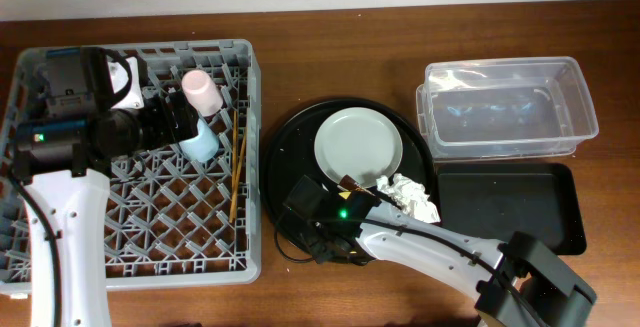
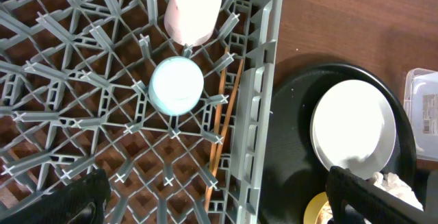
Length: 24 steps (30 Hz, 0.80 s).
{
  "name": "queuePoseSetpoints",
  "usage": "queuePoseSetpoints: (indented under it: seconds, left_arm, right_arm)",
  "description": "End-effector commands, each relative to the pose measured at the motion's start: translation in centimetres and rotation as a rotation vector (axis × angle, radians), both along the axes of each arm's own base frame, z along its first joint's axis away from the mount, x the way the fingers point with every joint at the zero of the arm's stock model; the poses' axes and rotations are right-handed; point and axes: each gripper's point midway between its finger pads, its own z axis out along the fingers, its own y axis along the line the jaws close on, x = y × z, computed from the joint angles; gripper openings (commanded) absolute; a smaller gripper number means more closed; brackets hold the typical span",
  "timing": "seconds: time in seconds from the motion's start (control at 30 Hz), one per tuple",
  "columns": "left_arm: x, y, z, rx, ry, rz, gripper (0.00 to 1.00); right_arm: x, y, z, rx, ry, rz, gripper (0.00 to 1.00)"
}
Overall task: Sort waste into correct bins and load items into the dishwasher rack
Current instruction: 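Grasp the yellow bowl of nut shells with the right gripper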
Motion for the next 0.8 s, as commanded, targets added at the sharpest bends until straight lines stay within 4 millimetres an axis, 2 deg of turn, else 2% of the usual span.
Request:
queuePoseSetpoints:
  seconds: [0.0, 0.07, 0.13, 0.17, 0.23, 0.3, 0.4, 0.43, 0.5, 0.6, 0.63, 0.77]
  left_arm:
    - [0.1, 0.3, 0.3, -0.001, -0.009, 0.015, 0.99]
    - [0.1, 0.3, 0.3, -0.001, -0.008, 0.015, 0.99]
    - [0.1, 0.3, 0.3, -0.001, -0.008, 0.015, 0.99]
    - [0.1, 0.3, 0.3, -0.001, -0.008, 0.015, 0.99]
    - [0.1, 0.3, 0.3, -0.001, -0.009, 0.015, 0.99]
    - [0.1, 0.3, 0.3, -0.001, -0.009, 0.015, 0.99]
    - [0.1, 0.3, 0.3, -0.001, -0.008, 0.015, 0.99]
    - [0.1, 0.3, 0.3, -0.001, -0.008, 0.015, 0.99]
    - [0.1, 0.3, 0.3, -0.001, -0.009, 0.015, 0.99]
    - [0.1, 0.3, 0.3, -0.001, -0.008, 0.015, 0.99]
    - [0.1, 0.3, 0.3, -0.001, -0.009, 0.015, 0.99]
    - [0.1, 0.3, 0.3, -0.001, -0.008, 0.015, 0.99]
  right_arm:
    - [-0.2, -0.3, -0.4, -0.015, 0.002, -0.003, 0.12]
    - [-0.3, -0.4, -0.5, -0.019, 0.005, -0.003, 0.12]
    - [-0.4, -0.5, -0.6, -0.021, 0.008, -0.004, 0.04]
    - [-0.4, -0.2, -0.3, -0.006, 0.011, -0.001, 0.04]
    - [0.1, 1.1, 2.9, 0.06, -0.012, 0.005, 0.04]
    - [0.8, 1.5, 7.6, 0.099, -0.06, 0.0, 0.04]
    - [1.5, 0.0, 11.9, 0.087, -0.101, -0.068, 0.04]
    - [1.8, -1.1, 13.1, 0.082, -0.094, -0.11, 0.04]
    - [3.2, -4.9, 14.9, 0.059, -0.084, -0.218, 0.04]
    - [5.1, -11.1, 15.2, 0.009, -0.049, -0.407, 0.04]
    - [5.9, -14.0, 15.1, -0.001, -0.022, -0.472, 0.04]
    - [7.3, -18.8, 15.2, 0.096, 0.057, -0.565, 0.04]
